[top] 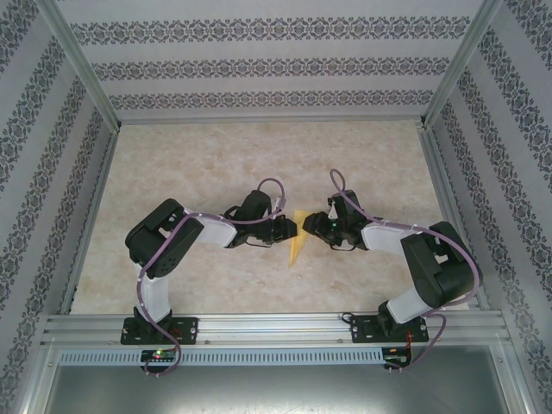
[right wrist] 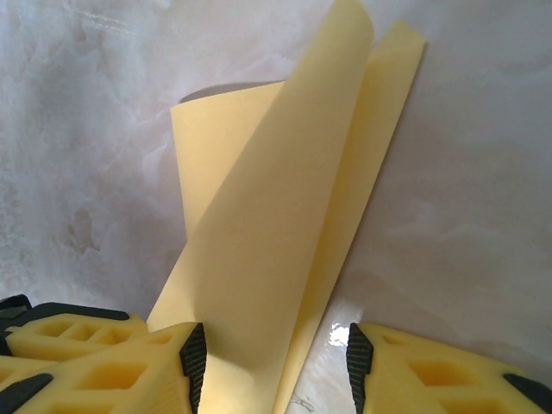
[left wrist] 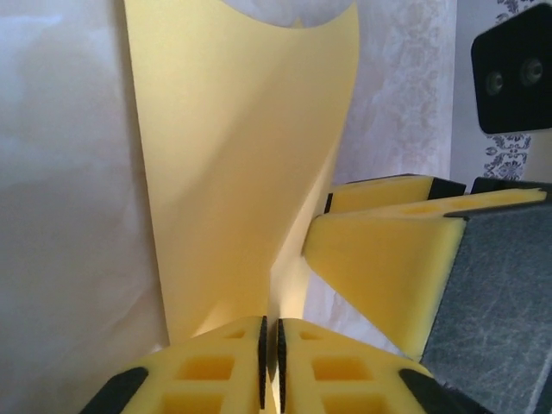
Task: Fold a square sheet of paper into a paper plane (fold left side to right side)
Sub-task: Fold the wing for the fifth time at the center of the table.
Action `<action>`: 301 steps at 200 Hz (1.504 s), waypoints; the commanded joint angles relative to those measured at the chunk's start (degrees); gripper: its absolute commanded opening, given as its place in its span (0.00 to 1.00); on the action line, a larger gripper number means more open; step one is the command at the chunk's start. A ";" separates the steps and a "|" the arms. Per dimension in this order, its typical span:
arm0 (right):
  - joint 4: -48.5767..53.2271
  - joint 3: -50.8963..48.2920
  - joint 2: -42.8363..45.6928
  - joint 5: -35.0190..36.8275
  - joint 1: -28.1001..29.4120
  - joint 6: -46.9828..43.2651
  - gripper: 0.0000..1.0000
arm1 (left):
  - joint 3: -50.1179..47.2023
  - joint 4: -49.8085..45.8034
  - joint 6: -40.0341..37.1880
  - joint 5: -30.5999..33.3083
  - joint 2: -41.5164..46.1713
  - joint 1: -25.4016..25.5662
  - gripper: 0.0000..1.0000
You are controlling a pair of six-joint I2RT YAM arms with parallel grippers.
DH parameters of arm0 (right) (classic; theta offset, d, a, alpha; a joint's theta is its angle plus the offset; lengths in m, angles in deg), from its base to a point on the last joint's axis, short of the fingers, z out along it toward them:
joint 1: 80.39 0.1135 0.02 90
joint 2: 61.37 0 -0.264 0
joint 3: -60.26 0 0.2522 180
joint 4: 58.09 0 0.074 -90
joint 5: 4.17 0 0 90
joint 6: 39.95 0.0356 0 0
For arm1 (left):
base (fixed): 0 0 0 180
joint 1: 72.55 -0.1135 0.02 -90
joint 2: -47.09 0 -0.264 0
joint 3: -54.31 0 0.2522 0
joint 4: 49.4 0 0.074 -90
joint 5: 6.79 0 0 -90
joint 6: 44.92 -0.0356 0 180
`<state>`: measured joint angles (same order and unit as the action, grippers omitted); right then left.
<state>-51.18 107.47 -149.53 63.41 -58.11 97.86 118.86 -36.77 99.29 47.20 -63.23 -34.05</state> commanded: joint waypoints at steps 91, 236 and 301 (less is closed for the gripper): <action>1.06 4.96 2.67 -0.68 -4.93 -2.47 0.76 | 1.52 -2.36 -3.94 2.26 -0.12 -0.97 0.00; -2.87 9.76 -6.37 -3.62 -3.89 -0.18 0.86 | 1.34 -2.66 -4.03 2.42 -0.05 -0.97 0.00; -1.66 11.20 -8.29 -3.71 -3.23 -0.47 0.87 | 1.42 -2.97 -4.24 2.62 0.24 -1.06 0.00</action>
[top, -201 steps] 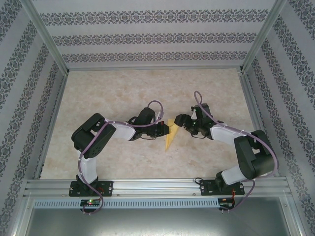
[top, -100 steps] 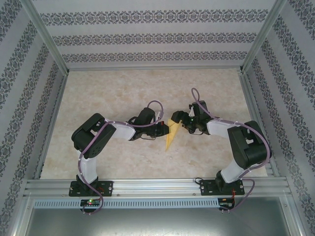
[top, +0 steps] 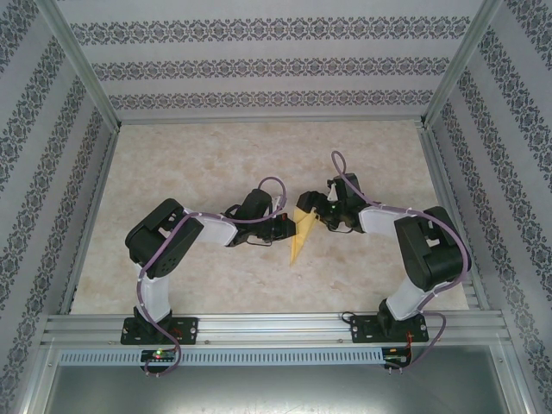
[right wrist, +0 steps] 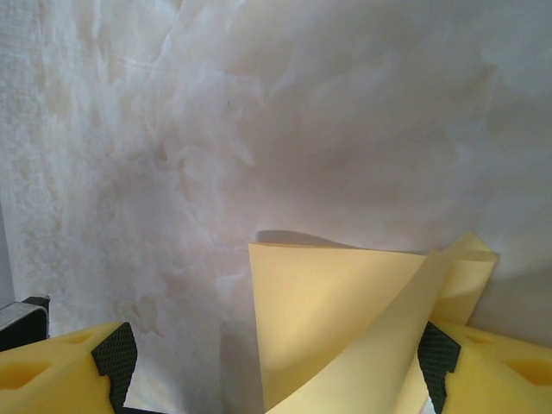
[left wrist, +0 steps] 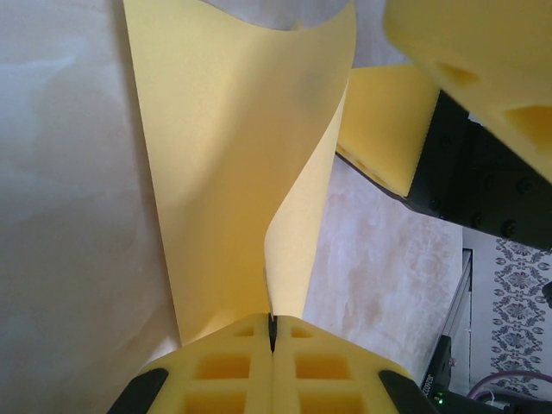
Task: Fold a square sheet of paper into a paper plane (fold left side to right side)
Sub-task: Fold the wing for the fifth time at the center of the table.
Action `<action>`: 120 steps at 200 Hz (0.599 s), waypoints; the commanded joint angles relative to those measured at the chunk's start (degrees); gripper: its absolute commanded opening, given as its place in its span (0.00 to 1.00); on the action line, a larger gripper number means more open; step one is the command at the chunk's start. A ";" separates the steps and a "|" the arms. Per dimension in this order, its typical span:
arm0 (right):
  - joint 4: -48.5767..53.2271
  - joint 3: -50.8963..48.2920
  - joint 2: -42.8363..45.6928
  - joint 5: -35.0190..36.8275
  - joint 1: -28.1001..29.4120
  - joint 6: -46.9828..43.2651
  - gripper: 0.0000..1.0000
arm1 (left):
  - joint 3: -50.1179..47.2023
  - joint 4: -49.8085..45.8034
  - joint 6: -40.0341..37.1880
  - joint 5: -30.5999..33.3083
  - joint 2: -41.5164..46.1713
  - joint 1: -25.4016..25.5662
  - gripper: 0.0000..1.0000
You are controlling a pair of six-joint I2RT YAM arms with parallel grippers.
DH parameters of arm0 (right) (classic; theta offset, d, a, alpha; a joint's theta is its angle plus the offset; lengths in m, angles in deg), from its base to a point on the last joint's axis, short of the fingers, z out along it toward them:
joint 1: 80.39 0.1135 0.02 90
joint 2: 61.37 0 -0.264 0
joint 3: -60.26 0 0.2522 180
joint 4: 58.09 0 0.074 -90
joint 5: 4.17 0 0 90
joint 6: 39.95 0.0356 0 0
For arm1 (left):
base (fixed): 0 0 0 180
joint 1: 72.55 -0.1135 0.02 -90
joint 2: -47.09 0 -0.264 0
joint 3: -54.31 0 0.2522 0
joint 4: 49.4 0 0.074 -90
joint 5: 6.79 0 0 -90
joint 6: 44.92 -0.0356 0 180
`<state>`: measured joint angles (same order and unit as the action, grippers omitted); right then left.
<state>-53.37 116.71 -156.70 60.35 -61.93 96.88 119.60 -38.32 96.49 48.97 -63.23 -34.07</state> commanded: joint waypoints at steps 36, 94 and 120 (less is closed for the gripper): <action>6.18 4.05 -2.55 0.49 1.11 -1.37 0.86 | 1.43 -4.70 -3.90 2.21 1.08 -1.21 0.00; 11.75 5.93 -4.86 1.21 1.67 -4.54 0.86 | 2.26 -6.43 -5.64 2.75 0.91 -1.57 0.00; 11.86 6.08 -4.95 1.40 1.93 -4.82 0.86 | 2.61 -6.08 -5.80 2.19 0.34 -1.56 0.00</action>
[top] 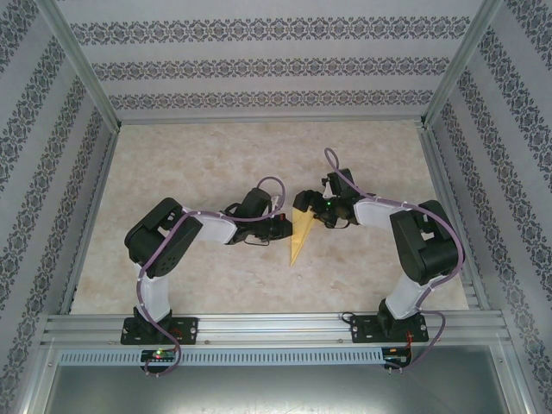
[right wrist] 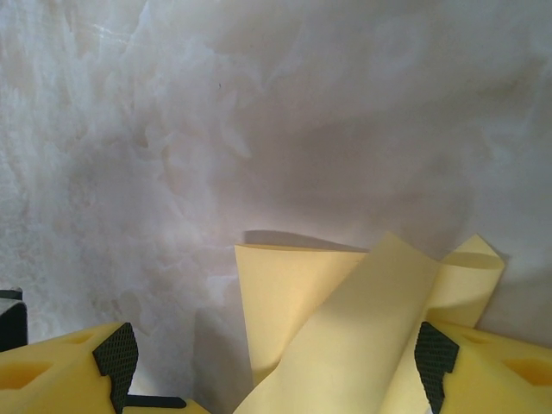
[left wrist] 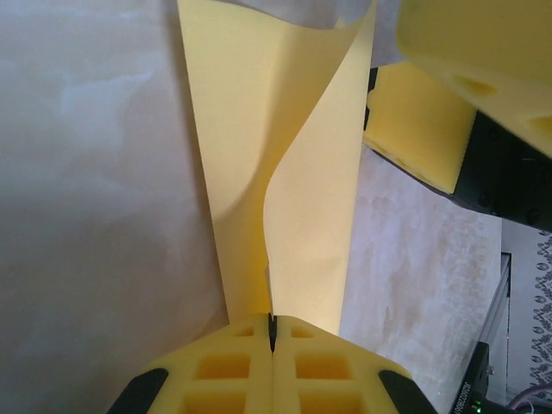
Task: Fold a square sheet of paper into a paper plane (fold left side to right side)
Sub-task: Fold the wing for the fifth time at the center of the table.
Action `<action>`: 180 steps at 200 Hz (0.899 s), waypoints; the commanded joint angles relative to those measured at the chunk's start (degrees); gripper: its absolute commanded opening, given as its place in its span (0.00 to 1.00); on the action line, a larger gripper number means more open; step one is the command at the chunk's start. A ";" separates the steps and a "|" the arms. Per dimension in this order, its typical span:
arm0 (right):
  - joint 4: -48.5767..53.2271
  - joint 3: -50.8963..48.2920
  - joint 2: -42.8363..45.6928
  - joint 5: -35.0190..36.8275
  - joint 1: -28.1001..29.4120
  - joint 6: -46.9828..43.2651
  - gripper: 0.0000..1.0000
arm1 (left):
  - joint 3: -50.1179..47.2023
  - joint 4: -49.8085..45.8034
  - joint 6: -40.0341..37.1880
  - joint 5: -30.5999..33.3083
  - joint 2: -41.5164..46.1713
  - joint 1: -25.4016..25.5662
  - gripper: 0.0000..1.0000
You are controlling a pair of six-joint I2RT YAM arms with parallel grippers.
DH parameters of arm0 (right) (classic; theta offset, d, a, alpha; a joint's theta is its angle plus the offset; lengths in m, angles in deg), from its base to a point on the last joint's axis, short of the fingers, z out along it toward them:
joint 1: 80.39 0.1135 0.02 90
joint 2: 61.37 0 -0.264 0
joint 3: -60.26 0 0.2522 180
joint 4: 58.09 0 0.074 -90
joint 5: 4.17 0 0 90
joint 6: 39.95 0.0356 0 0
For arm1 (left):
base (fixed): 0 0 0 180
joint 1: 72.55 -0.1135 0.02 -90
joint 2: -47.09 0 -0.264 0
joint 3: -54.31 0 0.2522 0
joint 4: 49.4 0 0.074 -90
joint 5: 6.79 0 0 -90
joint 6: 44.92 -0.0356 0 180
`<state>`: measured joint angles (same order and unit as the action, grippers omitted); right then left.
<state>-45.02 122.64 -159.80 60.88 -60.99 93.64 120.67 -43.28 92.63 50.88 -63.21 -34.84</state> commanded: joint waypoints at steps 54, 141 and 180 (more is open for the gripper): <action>3.73 0.50 -2.20 0.91 1.34 -1.85 0.86 | 2.07 -0.32 -1.80 -0.84 -0.83 -0.80 0.00; 2.48 0.38 -1.11 0.53 1.36 -1.97 0.86 | 0.99 1.39 -0.27 -1.86 -3.42 -0.71 0.00; 2.36 0.52 0.56 0.62 1.08 -2.39 0.87 | 1.37 0.73 -0.52 -1.60 -3.69 -0.71 0.00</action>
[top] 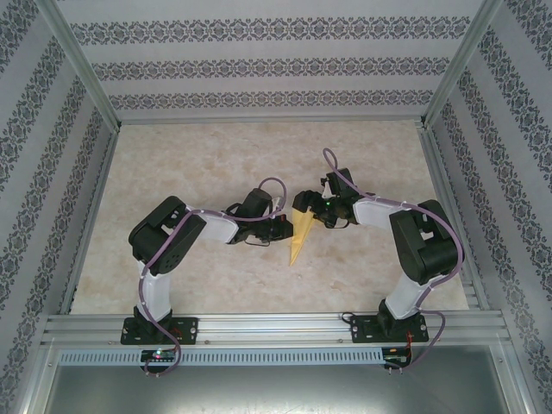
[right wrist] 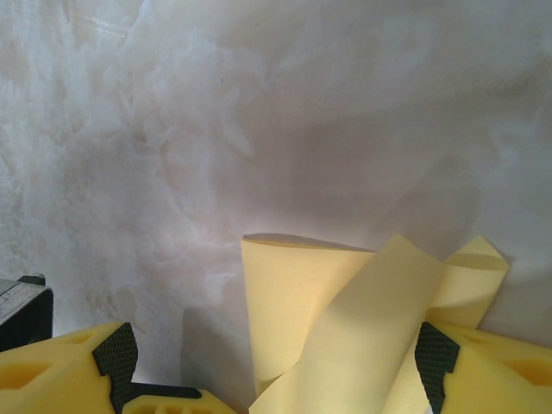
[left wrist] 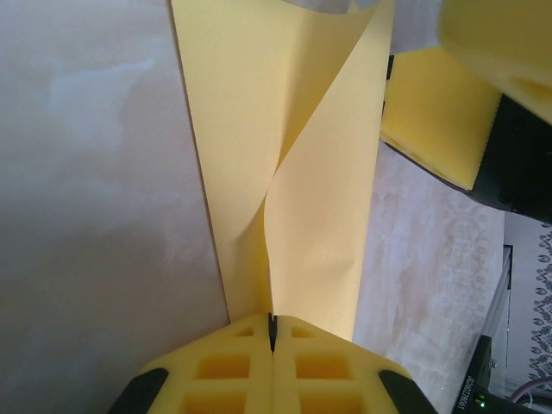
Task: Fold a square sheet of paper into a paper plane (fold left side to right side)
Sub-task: Fold the wing for the fifth time at the center of the table.
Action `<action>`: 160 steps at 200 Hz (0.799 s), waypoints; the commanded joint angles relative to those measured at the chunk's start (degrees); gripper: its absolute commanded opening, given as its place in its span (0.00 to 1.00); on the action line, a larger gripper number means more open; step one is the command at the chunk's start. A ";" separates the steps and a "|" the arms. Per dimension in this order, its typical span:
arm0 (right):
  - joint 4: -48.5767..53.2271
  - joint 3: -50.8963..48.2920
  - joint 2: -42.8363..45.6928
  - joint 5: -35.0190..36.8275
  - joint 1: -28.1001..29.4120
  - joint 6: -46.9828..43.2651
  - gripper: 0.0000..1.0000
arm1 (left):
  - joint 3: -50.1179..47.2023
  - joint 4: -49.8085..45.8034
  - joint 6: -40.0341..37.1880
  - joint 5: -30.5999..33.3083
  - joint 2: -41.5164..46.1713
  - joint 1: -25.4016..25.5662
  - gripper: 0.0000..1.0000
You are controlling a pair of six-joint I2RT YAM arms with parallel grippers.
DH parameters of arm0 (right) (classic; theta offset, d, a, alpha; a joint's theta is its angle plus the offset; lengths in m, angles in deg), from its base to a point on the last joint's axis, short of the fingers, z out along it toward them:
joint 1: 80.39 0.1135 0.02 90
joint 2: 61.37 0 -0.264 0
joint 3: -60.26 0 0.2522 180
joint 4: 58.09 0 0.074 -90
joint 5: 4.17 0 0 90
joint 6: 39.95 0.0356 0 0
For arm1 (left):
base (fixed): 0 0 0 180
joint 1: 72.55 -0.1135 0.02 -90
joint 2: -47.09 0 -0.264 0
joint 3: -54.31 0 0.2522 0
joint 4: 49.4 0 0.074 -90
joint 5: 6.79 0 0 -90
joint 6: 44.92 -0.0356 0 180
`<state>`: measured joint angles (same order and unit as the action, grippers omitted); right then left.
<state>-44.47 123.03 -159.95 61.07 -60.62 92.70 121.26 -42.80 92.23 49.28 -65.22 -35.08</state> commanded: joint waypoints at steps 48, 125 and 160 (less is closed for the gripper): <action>5.27 -1.09 8.63 4.32 -1.62 -3.07 0.86 | 0.42 -0.34 0.04 0.53 -1.86 -0.47 0.00; -0.22 -5.11 7.90 0.37 1.26 -0.43 0.11 | 0.42 -1.63 -0.38 1.79 -1.73 -0.45 0.00; -1.98 -4.65 4.60 -0.52 1.84 -0.09 0.00 | 0.48 -1.91 -0.38 2.01 -1.68 -0.47 0.00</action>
<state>-44.06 118.53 -153.50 61.58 -59.22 92.29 121.31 -42.80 92.23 49.19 -65.33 -35.12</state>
